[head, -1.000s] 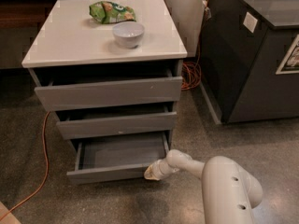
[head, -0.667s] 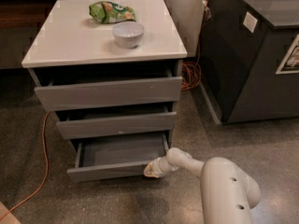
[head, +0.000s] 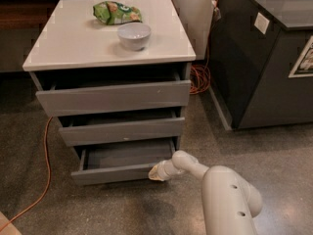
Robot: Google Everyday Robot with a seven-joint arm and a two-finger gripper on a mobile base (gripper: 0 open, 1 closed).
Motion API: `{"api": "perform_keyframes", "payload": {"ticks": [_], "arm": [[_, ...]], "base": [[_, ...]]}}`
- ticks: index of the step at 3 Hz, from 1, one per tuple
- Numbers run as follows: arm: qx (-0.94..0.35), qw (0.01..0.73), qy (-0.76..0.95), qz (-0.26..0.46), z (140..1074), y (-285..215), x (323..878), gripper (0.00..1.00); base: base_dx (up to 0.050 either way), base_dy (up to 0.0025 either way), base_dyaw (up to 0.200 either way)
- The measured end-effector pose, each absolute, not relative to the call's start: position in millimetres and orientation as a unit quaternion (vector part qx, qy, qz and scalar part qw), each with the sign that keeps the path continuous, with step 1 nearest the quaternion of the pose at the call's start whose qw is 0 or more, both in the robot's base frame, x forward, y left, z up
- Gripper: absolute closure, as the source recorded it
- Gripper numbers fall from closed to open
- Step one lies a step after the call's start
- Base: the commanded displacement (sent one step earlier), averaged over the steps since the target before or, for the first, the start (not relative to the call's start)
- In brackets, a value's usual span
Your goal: Close bottom drawer
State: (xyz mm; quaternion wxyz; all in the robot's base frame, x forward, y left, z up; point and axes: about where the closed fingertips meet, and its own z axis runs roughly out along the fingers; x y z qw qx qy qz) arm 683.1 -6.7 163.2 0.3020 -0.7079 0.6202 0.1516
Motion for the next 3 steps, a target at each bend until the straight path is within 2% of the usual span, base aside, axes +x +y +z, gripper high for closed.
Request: {"api": "perform_keyframes", "payload": {"ticks": [3], "arm": [[-0.702, 0.320, 0.622, 0.131, 172, 1, 739, 1.00]], "base": [[0.000, 0.00000, 0.000]]}}
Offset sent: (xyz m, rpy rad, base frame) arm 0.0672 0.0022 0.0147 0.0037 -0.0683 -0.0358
